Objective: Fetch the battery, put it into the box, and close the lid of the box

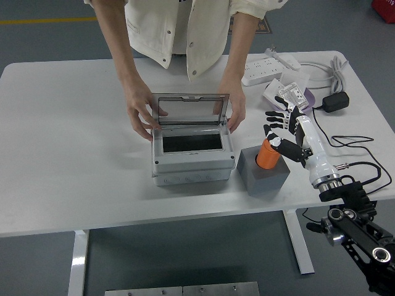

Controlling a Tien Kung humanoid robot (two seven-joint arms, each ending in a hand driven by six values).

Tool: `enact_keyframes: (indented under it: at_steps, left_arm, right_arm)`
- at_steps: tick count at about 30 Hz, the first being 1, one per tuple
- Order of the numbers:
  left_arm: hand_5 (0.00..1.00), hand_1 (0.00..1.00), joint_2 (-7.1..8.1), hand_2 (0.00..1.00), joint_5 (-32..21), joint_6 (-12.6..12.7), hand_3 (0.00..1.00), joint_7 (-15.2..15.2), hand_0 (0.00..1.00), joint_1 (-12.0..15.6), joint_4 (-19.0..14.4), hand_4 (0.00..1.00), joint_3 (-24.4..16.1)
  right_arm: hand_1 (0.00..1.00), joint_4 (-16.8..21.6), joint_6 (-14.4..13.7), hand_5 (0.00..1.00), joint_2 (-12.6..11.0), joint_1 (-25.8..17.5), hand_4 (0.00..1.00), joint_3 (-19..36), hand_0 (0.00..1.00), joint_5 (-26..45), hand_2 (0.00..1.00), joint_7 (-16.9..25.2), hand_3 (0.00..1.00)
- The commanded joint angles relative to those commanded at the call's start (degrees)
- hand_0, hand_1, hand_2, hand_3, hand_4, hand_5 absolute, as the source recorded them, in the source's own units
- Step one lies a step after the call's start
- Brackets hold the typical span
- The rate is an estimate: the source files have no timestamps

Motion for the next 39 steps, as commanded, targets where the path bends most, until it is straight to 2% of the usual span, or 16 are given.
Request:
enact_keyframes:
  at_steps: [11,12,17,18,23,24,30,31,39]
  left_arm:
    - [0.002,0.743,-0.05,0.567,0.2,-0.1,0.519,0.1,0.600,-0.1,0.0,0.143,0.0]
    - [0.002,0.743,-0.05,0.569,0.1,-0.1,0.520,0.1,0.598,-0.1,0.0,0.134,0.0]
    - [0.002,0.743,-0.10,0.569,0.0,-0.1,0.520,0.1,0.598,-0.1,0.0,0.134,0.2]
    - [0.002,0.743,-0.11,0.569,-0.1,-0.1,0.520,0.1,0.595,-0.2,0.0,0.133,0.4]
    - [0.002,0.743,-0.10,0.569,-0.6,-0.1,0.520,0.0,0.595,-0.3,0.0,0.133,0.8]
    - [0.002,0.743,-0.11,0.570,-0.5,-0.1,0.521,0.0,0.594,-0.3,0.0,0.132,0.8]
    - [0.002,0.743,-0.10,0.570,-0.5,-0.1,0.521,-0.1,0.594,-0.4,0.0,0.132,0.8]
    - [0.002,0.744,-0.10,0.570,-0.5,-0.1,0.521,-0.1,0.594,-0.4,0.0,0.132,0.8]
    - [0.002,0.743,-0.12,0.571,-0.3,-0.1,0.521,-0.1,0.594,-0.5,0.0,0.132,0.6]
  right_arm:
    - [0.668,0.1,0.7,0.091,-0.2,-0.2,0.662,-0.6,0.645,0.3,0.652,0.4,0.853]
    - [0.658,0.1,0.8,0.221,-0.2,-0.2,0.767,-0.7,0.644,0.2,0.624,0.3,0.761]
    - [0.658,0.1,1.1,0.221,-0.4,-0.3,0.767,-1.0,0.644,0.0,0.624,0.5,0.761]
    - [0.629,0.1,1.1,0.306,-0.4,-0.3,0.835,-1.1,0.644,0.0,0.594,0.6,0.717]
    - [0.629,0.0,1.2,0.306,-0.5,-0.4,0.835,-1.5,0.644,0.3,0.594,0.9,0.717]
    - [0.585,0.0,1.2,0.300,-0.5,-0.4,0.837,-1.8,0.625,0.4,0.515,0.9,0.623]
    - [0.585,-0.5,1.2,0.300,-0.6,-0.2,0.837,-2.9,0.625,0.5,0.515,1.0,0.623]
    - [0.571,-0.6,1.3,0.317,-0.6,-0.2,0.851,-3.0,0.623,0.6,0.490,1.0,0.590]
    - [0.560,-1.4,1.3,0.321,-0.6,0.1,0.855,-3.8,0.603,0.6,0.482,0.9,0.597]
